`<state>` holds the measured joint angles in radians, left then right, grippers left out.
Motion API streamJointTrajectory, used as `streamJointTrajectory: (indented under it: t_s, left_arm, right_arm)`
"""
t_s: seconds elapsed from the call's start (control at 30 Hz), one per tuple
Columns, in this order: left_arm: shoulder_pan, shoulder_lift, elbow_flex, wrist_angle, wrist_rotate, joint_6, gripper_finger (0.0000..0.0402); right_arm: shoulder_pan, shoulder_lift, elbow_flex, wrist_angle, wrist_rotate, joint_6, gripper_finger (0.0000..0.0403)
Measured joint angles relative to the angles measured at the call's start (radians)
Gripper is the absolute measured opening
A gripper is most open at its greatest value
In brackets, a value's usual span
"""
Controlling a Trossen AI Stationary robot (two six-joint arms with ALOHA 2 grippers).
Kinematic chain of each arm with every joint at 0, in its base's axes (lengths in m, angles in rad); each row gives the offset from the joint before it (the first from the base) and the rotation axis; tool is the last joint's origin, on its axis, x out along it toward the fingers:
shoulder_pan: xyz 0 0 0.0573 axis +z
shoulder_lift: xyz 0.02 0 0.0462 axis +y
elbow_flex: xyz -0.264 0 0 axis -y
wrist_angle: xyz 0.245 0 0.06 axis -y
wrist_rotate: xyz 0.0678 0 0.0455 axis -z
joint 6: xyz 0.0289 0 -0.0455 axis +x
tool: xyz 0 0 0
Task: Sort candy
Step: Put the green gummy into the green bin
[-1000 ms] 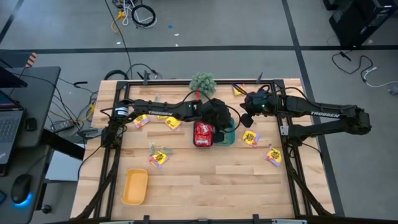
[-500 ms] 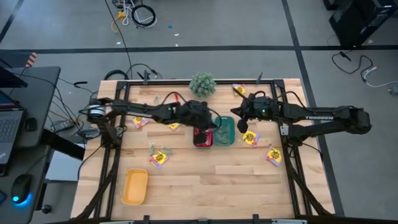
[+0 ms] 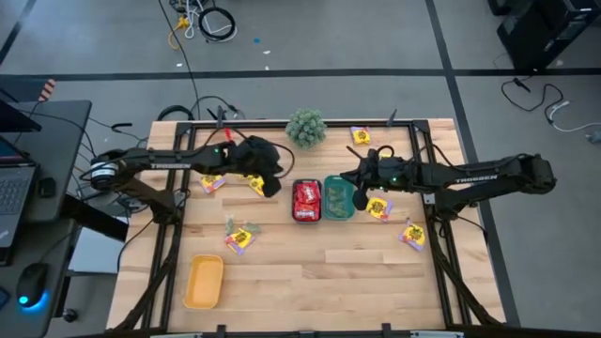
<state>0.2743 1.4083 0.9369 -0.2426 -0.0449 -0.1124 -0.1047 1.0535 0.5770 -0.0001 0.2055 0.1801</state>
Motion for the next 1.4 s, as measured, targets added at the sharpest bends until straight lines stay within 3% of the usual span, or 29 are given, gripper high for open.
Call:
streamJointTrajectory:
  t_s: [0.2, 0.6, 0.87, 1.17, 1.4]
  left_arm:
    - [0.086, -0.031, -0.053, -0.092, -0.145, -0.086, 0.0000]
    - [0.342, -0.029, -0.134, -0.158, -0.213, -0.148, 0.0034]
    - [0.447, -0.028, -0.139, -0.169, -0.144, -0.133, 0.0113]
    - [0.480, 0.028, -0.139, -0.140, -0.124, -0.152, 0.0220]
    - [0.501, 0.131, -0.139, -0.059, -0.131, -0.154, 0.0255]
  right_arm:
    - [0.025, 0.046, 0.001, 0.040, 0.019, 0.004, 0.0000]
    - [0.032, 0.111, 0.001, 0.091, 0.021, 0.012, 0.0001]
    - [0.032, 0.121, 0.001, 0.097, 0.021, 0.011, 0.0002]
    - [0.032, 0.121, 0.001, 0.114, 0.020, 0.008, 0.0002]
    - [0.032, 0.121, 0.001, 0.119, 0.012, 0.004, 0.0002]
